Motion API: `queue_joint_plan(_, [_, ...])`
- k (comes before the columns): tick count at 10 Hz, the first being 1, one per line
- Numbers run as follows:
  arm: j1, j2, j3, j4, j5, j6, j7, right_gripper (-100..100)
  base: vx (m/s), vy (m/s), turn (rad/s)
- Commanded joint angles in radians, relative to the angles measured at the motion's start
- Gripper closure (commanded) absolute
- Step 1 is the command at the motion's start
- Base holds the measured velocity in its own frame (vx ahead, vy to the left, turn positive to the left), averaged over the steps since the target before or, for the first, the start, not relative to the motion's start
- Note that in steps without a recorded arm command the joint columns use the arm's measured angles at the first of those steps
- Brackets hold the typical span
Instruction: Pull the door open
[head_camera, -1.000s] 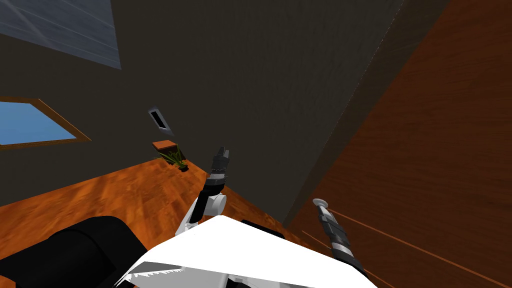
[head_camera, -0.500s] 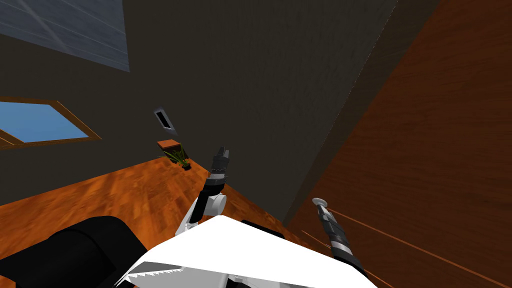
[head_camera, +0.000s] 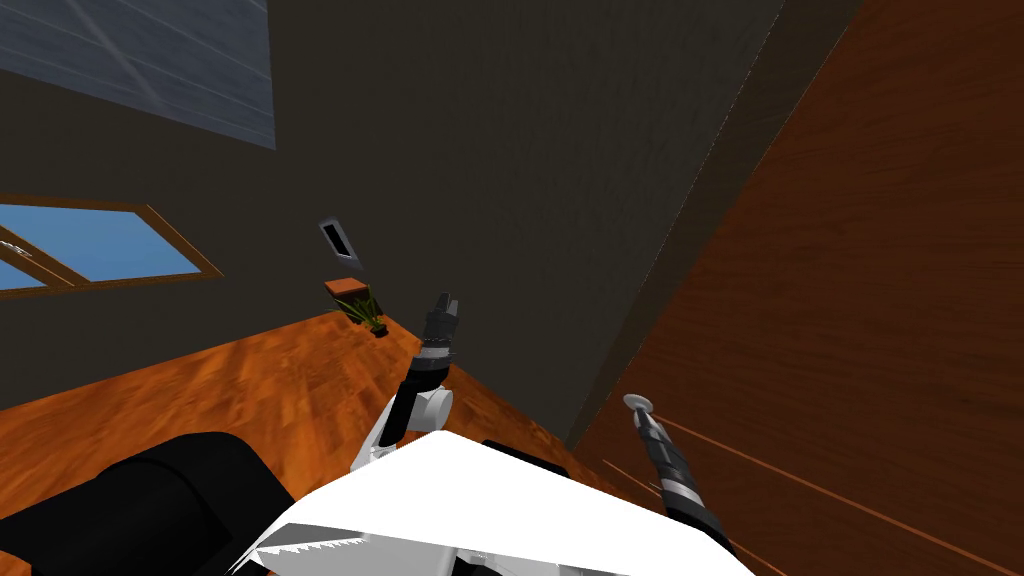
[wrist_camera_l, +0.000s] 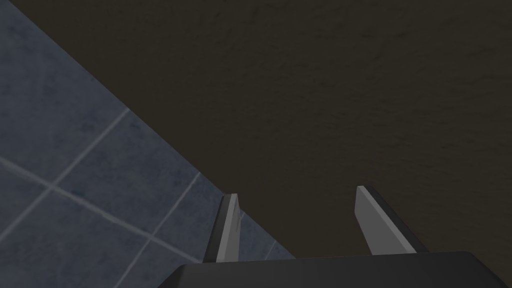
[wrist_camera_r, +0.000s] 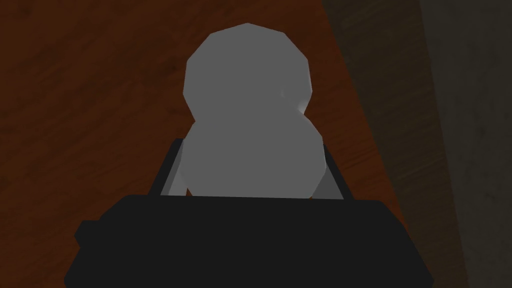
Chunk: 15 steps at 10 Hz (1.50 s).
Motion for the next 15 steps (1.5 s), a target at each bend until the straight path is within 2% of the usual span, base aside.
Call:
queue_joint_plan(1, [-0.002, 0.004, 0.008, 0.006, -0.006, 0.001, -0.031, 100, -0.032, -0.012, 0.026])
queue_joint_plan(5, [-0.013, -0.002, 0.029, 0.016, -0.054, 0.003, -0.146, 100, -0.051, -0.016, 0.057])
queue_joint_plan(6, [-0.013, -0.002, 0.029, 0.016, -0.054, 0.003, -0.154, 100, -0.034, -0.010, 0.022])
queue_joint_plan(7, [-0.018, -0.004, 0.036, 0.020, -0.071, 0.004, -0.191, 100, -0.040, -0.004, 0.047])
queue_joint_plan(8, [-0.018, -0.004, 0.036, 0.020, -0.071, 0.004, -0.195, 100, -0.034, -0.008, 0.020])
queue_joint_plan(9, [-0.022, -0.006, 0.043, 0.024, -0.088, 0.004, -0.234, 100, -0.044, -0.013, 0.050])
queue_joint_plan(10, [-0.022, -0.006, 0.043, 0.024, -0.088, 0.004, -0.236, 100, -0.041, -0.018, 0.032])
queue_joint_plan(11, [-0.026, -0.008, 0.051, 0.028, -0.106, 0.005, -0.275, 100, -0.050, -0.015, 0.058])
queue_joint_plan(12, [-0.026, -0.008, 0.051, 0.028, -0.106, 0.005, -0.278, 100, -0.039, -0.012, 0.041])
queue_joint_plan(13, [-0.031, -0.011, 0.058, 0.032, -0.125, 0.006, -0.317, 100, -0.046, -0.008, 0.050])
queue_joint_plan(14, [-0.031, -0.011, 0.058, 0.032, -0.125, 0.006, -0.319, 100, -0.044, -0.012, 0.034])
queue_joint_plan(15, [-0.035, -0.013, 0.066, 0.036, -0.143, 0.007, -0.359, 100, -0.044, -0.022, 0.065])
